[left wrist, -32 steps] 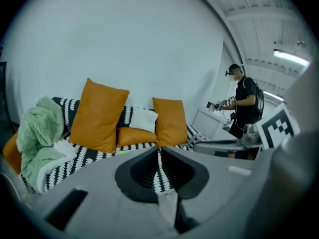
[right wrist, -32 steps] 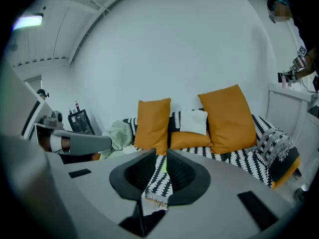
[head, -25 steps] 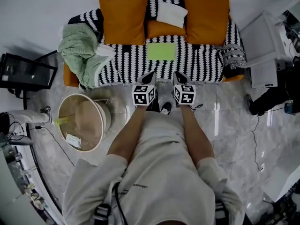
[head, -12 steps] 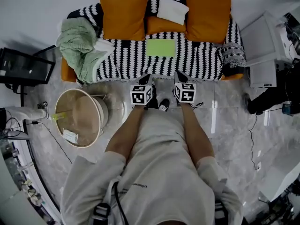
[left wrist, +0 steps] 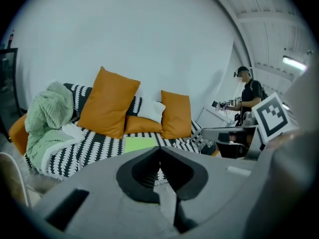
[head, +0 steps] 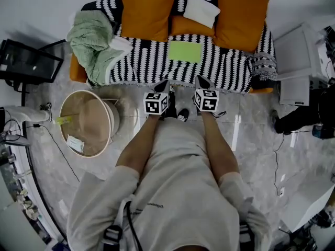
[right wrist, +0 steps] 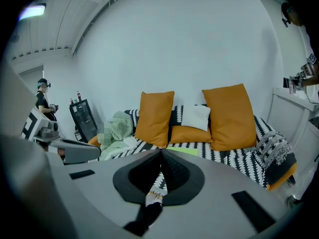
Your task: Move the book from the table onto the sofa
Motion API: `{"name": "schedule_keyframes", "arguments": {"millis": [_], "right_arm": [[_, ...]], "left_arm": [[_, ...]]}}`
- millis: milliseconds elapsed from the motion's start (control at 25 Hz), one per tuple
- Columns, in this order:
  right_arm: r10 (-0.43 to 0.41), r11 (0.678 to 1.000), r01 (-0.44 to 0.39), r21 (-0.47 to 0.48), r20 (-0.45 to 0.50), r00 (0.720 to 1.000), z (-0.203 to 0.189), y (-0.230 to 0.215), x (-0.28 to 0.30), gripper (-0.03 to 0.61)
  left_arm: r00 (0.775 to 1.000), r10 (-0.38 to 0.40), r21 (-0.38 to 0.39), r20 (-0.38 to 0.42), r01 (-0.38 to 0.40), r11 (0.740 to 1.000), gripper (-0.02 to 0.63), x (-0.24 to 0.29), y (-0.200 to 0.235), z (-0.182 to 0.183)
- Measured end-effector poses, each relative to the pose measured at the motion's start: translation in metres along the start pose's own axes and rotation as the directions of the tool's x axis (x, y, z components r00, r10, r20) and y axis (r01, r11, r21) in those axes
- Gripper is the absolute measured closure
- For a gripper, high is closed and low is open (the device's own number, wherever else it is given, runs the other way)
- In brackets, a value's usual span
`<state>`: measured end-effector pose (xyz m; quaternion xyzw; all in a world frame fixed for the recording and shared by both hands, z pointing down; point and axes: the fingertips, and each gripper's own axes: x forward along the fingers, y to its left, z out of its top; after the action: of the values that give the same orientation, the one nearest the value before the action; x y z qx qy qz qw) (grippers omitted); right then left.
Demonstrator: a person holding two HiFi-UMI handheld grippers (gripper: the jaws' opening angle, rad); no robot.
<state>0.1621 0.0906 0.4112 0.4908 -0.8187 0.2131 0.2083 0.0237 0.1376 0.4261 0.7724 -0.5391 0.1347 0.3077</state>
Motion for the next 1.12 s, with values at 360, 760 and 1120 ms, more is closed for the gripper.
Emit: {"name": "schedule_keyframes", "arguments": {"millis": [360,760,1120], "right_arm": [[-0.006,1.0,0.006,-0.002,-0.006,1.0,-0.002,-0.003,0.002,0.572],[-0.032,0.999,0.032,0.026,0.003,0.999,-0.002,-0.013,-0.001,0.572],[-0.053,0.998,0.053,0.017,-0.012,0.999,-0.007,-0.013,0.002,0.572]], "left_arm": [[0.998,-0.036,0.022,-0.046,0.037,0.999,0.604,0.009,-0.008,-0.009],[0.995,-0.041,0.024,-0.093,0.044,0.999,0.603,0.016,-0.008,-0.016],[0.994,-0.037,0.024,-0.101,0.039,0.999,0.604,0.014,-0.005,-0.018]]}}
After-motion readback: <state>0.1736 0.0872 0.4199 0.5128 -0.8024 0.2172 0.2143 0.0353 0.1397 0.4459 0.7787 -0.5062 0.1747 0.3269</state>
